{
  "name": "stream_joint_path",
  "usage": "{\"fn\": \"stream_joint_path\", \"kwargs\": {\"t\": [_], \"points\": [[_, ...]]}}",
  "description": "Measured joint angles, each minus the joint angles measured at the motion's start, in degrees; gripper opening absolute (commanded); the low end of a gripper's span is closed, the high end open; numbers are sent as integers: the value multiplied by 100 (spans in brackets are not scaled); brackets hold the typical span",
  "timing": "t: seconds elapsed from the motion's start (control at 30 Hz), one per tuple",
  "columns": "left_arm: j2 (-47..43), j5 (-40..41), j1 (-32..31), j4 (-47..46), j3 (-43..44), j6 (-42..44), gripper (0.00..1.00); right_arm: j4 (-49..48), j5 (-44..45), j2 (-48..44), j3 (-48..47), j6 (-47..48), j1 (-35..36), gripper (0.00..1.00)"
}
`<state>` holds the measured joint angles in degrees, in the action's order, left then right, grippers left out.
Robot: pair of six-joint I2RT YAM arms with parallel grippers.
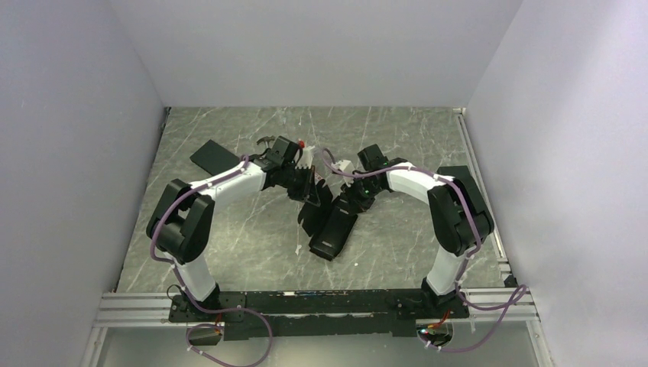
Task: Fold the paper box
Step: Fold the paper box at the center of the board.
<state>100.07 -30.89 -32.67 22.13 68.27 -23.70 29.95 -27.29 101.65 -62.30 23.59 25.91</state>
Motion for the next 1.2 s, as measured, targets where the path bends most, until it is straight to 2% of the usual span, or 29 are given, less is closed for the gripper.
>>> {"fn": "stream_joint_path", "kwargs": {"t": [0.47, 0.7, 1.03, 1.2], "points": [[33, -118, -57, 24, 0, 7, 0, -2, -800, 197, 0, -177, -118, 13], [179, -166, -131, -37, 0, 44, 0, 0, -1338, 188, -13, -186, -136, 31], [254, -105, -205, 74, 90, 297, 0, 341, -2114, 2, -225, 358, -573, 42], [254, -17, -232, 177, 173, 450, 0, 343, -2227, -341, -223, 1152, -820, 53]]}}
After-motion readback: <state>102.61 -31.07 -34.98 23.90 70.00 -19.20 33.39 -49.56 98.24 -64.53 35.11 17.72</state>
